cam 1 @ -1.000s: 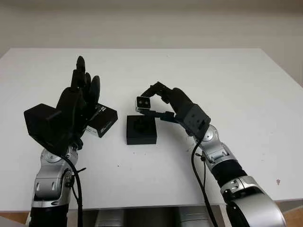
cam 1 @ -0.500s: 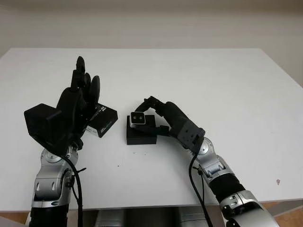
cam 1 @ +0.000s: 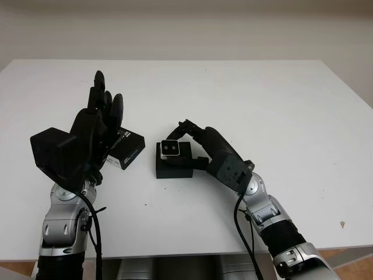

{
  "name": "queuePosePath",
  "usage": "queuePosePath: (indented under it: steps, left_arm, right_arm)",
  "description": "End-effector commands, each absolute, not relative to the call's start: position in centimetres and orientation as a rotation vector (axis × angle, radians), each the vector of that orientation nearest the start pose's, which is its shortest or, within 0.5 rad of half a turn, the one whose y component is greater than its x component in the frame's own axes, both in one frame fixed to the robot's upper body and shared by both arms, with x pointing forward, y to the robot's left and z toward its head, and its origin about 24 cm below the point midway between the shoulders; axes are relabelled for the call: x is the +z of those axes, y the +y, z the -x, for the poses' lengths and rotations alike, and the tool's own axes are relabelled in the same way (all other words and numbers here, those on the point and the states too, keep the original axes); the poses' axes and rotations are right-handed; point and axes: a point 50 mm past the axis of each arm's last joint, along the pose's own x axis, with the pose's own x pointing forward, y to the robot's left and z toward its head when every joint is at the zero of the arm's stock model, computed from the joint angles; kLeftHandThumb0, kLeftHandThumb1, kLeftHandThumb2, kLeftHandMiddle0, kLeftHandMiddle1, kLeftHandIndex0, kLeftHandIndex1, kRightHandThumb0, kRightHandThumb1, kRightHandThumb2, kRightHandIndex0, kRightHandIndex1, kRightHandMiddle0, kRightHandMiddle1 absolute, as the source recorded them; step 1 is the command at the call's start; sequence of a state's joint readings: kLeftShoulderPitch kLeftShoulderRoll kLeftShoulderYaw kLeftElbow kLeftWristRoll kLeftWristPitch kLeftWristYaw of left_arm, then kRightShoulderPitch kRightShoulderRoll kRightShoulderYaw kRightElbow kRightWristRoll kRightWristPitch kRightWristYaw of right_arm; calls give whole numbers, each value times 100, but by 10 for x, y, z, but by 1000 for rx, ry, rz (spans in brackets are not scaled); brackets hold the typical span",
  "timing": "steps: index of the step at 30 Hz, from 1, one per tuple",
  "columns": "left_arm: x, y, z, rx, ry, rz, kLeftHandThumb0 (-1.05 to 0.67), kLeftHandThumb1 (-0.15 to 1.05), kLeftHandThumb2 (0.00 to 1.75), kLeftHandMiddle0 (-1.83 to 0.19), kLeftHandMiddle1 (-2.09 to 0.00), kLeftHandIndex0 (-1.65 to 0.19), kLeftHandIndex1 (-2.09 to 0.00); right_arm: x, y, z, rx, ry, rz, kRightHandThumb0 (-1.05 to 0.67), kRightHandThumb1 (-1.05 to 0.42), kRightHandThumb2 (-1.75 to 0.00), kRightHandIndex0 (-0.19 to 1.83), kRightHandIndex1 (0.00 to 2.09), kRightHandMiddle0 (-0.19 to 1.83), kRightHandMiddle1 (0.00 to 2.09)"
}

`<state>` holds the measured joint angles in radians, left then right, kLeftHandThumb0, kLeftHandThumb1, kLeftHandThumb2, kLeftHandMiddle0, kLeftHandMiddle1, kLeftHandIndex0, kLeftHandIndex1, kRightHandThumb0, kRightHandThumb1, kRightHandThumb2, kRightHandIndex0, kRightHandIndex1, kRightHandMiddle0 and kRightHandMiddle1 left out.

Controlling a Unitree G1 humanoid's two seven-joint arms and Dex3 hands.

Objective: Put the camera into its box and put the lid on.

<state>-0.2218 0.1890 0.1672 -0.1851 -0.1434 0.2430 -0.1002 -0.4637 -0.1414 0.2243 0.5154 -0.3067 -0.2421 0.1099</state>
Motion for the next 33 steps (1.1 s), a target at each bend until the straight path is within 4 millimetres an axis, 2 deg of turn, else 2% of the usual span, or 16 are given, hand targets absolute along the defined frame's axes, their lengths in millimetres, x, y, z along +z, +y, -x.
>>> queuePosePath:
  steps: [1,14,33]
  left_arm:
    - [132,197,-284,-23,-192,-38,-77,105,58,19,0,19,0]
    - [131,196,-283,-22,-192,-37,-77,105,58,19,0,19,0]
    - [131,196,-284,-17,-195,-37,-77,105,58,19,0,19,0]
  right_arm:
    - [63,-95,-328,421,-165,543,-48,-101,-5,21,6,35,158]
    - [58,-87,-331,378,-157,504,-47,-101,-5,21,5,31,167]
    - [65,-93,-333,392,-176,556,-46,-100,-5,21,6,32,168]
